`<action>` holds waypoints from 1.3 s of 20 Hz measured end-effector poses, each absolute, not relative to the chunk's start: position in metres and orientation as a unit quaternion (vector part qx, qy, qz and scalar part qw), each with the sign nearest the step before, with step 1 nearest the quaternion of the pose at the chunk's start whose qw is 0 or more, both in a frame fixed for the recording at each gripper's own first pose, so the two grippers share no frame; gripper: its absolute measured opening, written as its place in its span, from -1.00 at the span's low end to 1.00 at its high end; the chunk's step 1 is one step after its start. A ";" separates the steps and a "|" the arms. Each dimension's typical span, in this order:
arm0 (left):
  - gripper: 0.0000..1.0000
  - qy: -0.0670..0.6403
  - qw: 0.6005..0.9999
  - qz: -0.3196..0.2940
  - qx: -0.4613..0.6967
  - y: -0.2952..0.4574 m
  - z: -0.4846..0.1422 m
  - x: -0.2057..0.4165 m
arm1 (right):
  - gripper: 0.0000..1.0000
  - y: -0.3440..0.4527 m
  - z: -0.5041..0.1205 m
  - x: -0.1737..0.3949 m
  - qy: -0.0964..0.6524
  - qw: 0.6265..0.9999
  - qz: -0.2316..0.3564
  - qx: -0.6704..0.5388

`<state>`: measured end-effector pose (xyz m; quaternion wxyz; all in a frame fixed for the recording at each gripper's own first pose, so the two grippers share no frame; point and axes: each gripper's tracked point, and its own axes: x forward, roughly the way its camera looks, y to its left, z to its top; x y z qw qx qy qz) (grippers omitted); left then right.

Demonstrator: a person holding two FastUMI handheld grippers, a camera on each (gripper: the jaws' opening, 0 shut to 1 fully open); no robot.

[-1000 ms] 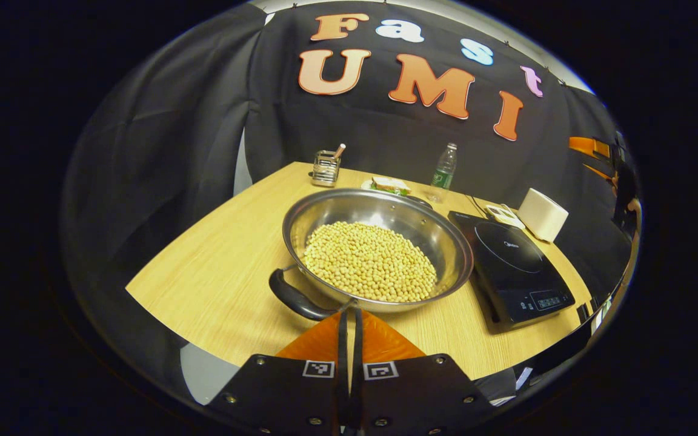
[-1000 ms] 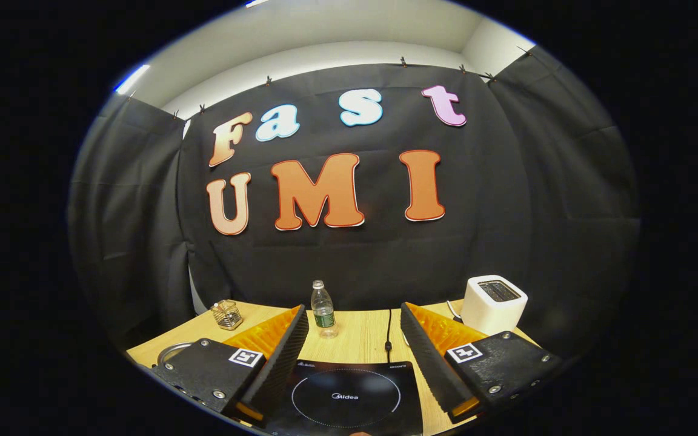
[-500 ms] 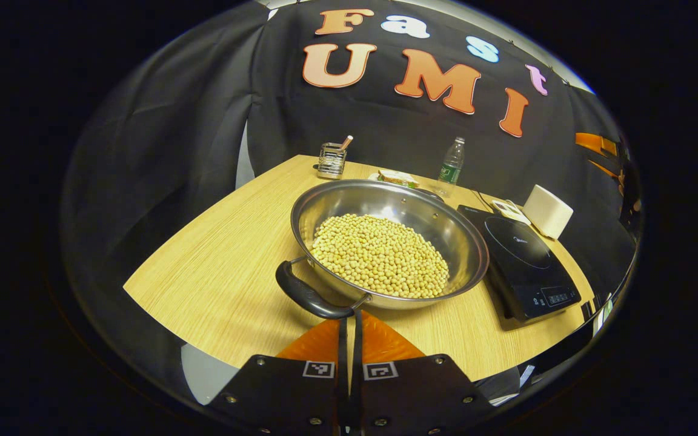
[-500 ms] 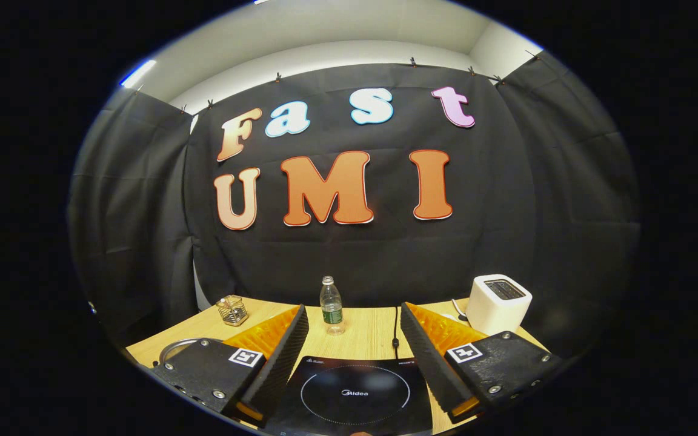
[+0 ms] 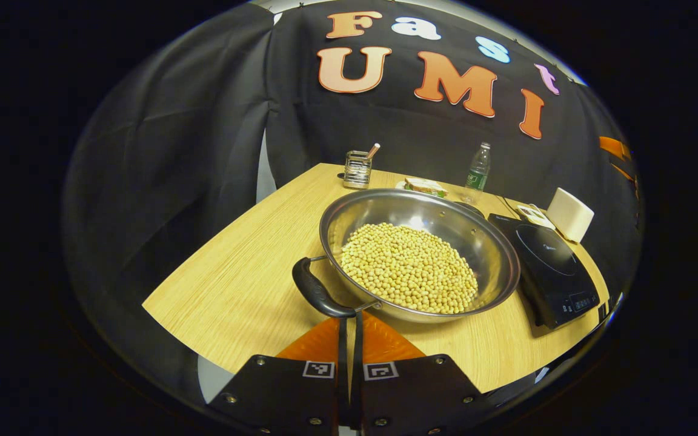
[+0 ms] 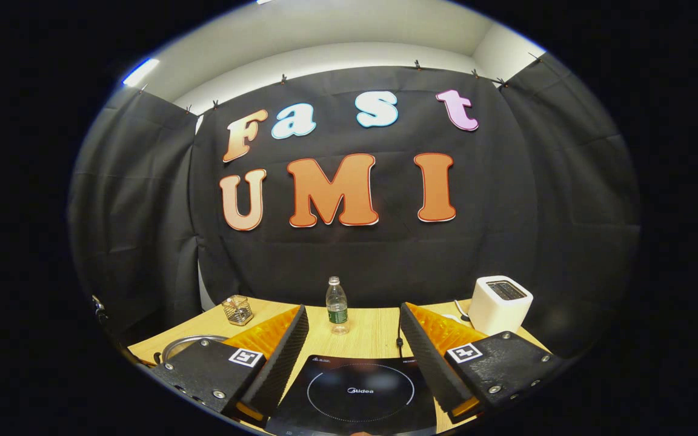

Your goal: First push the handle of the pot to place it horizontally, then grasp the pot with both hands and set it on the induction cooktop.

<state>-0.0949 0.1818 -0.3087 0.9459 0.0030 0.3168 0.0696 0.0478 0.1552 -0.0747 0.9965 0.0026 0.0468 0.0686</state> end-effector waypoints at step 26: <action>-0.95 0.306 0.946 0.101 0.038 0.249 -0.310 -0.033 | 0.90 0.175 -0.096 0.053 0.063 0.995 0.076 -0.009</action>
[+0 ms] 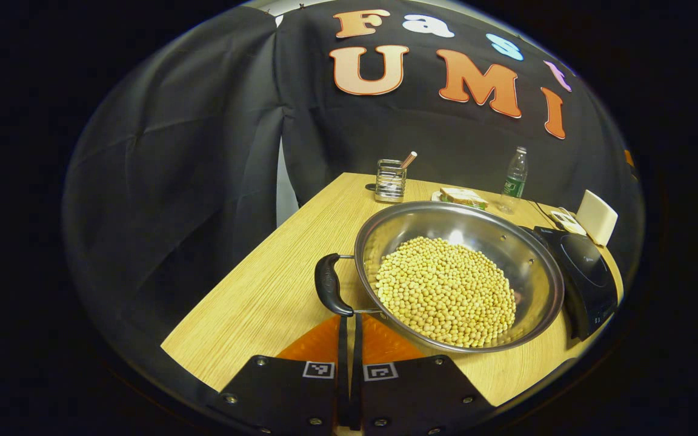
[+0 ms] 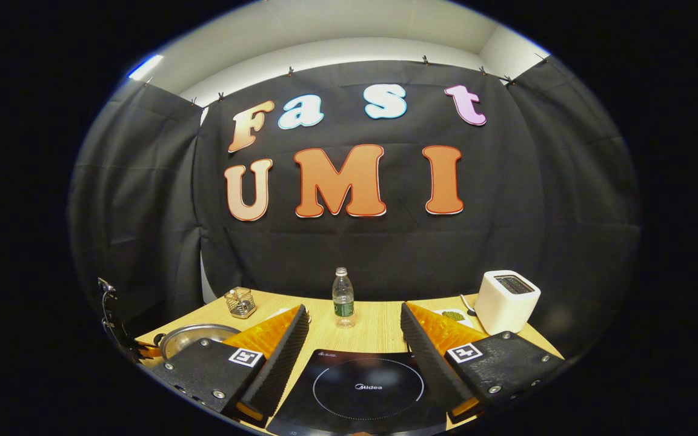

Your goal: First push the handle of the pot to place it horizontally, then grasp the pot with both hands and set it on the induction cooktop.

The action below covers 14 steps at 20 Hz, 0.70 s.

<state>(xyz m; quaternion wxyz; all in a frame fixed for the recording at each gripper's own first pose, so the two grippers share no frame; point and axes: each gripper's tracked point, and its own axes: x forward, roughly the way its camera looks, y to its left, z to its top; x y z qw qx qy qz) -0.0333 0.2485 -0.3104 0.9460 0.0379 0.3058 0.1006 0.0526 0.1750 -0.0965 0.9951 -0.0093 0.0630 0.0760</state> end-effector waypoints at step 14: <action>-0.96 0.303 0.948 0.083 0.055 0.265 -0.312 -0.005 | 0.90 0.199 -0.110 0.059 0.072 0.994 0.084 -0.015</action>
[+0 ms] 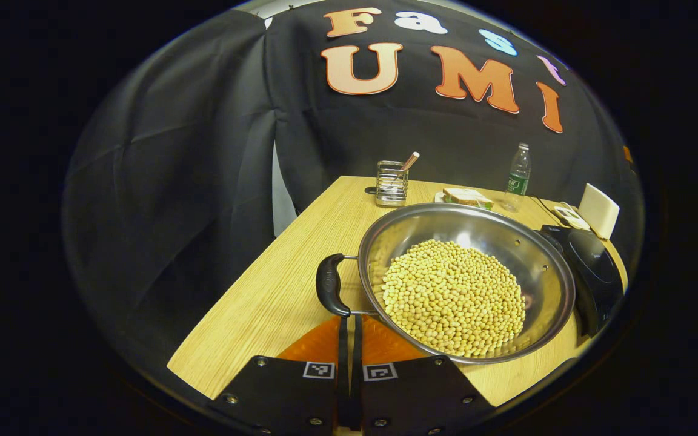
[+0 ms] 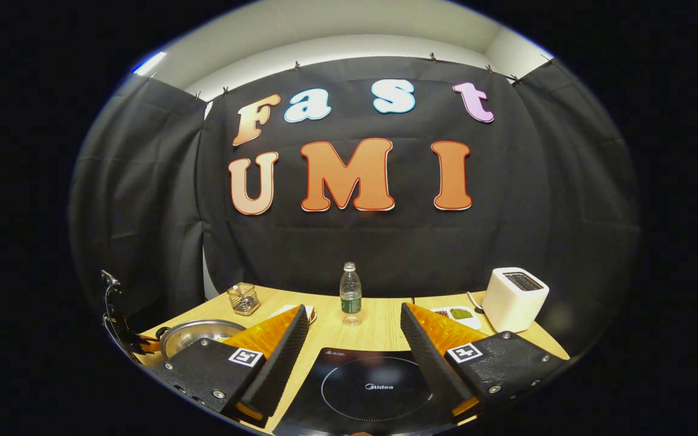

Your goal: First push the handle of the pot to place it horizontally, then grasp the pot with both hands and set it on the induction cooktop.

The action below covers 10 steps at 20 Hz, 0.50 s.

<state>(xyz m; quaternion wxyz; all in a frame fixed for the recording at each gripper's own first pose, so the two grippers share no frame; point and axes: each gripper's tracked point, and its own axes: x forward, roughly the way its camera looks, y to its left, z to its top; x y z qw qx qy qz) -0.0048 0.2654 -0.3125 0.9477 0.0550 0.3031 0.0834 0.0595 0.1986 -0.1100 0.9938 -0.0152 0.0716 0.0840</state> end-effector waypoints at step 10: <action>-0.95 0.294 0.954 0.061 -0.004 0.280 -0.317 0.020 | 0.90 0.212 -0.122 0.061 0.082 0.992 0.087 -0.028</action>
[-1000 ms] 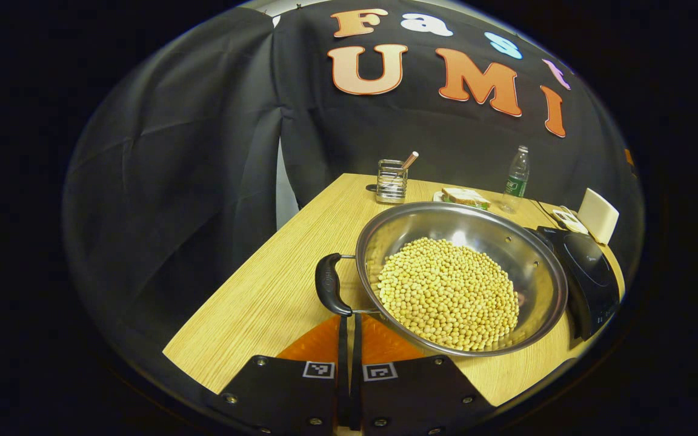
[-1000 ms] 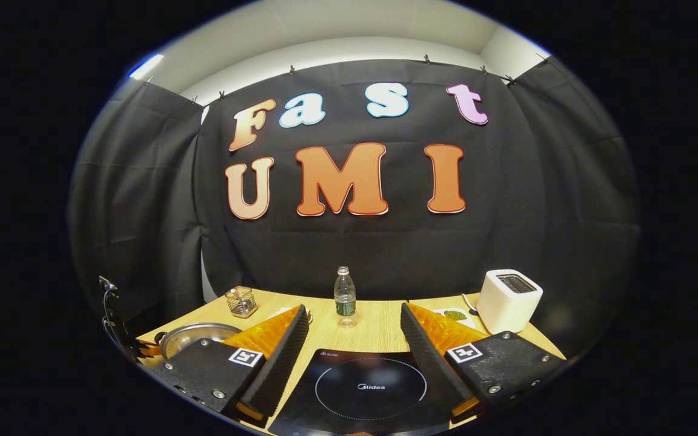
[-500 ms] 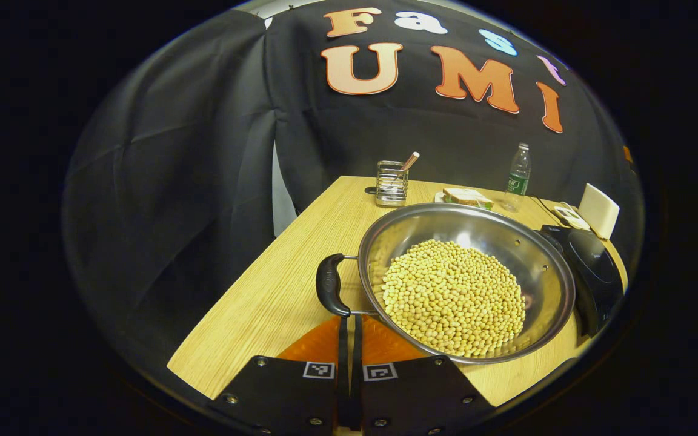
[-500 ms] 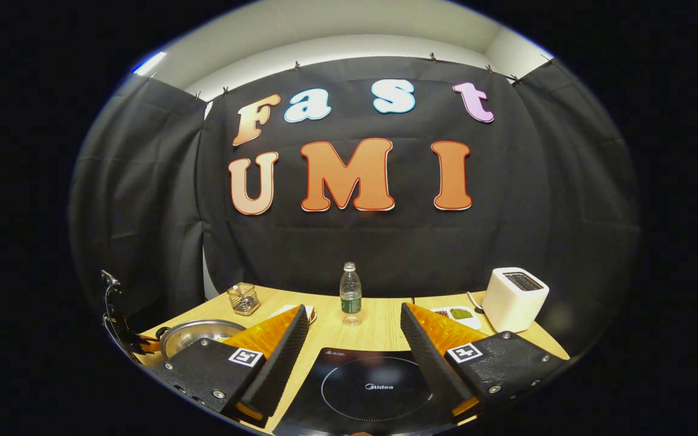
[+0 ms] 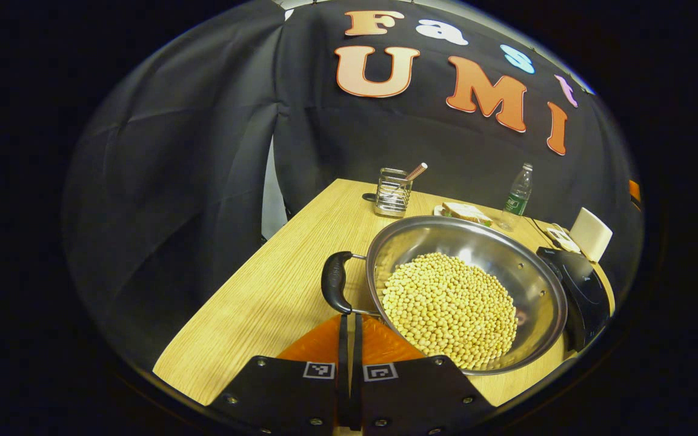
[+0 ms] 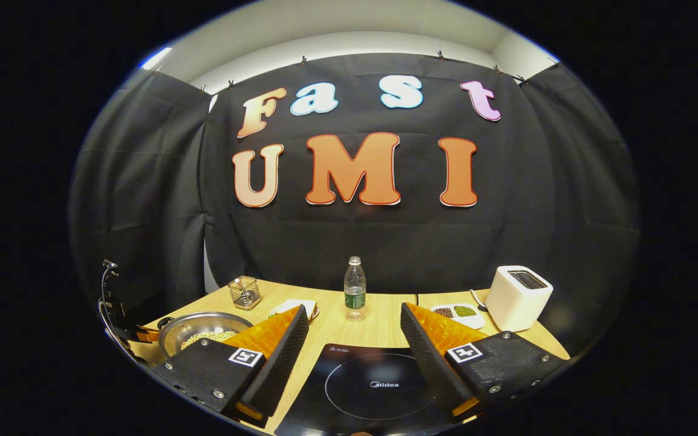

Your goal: First push the handle of the pot to place it horizontally, then grasp the pot with both hands and set it on the induction cooktop.

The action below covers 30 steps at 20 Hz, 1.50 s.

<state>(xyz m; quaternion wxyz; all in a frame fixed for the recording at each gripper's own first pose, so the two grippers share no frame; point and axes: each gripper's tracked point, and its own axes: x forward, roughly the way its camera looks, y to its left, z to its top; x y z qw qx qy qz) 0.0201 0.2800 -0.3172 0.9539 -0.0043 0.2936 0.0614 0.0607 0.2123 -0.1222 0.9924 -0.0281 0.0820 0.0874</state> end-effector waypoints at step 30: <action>-0.96 0.224 0.974 -0.005 0.006 0.278 -0.269 0.043 | 0.91 0.332 -0.200 0.066 0.153 0.980 0.119 -0.040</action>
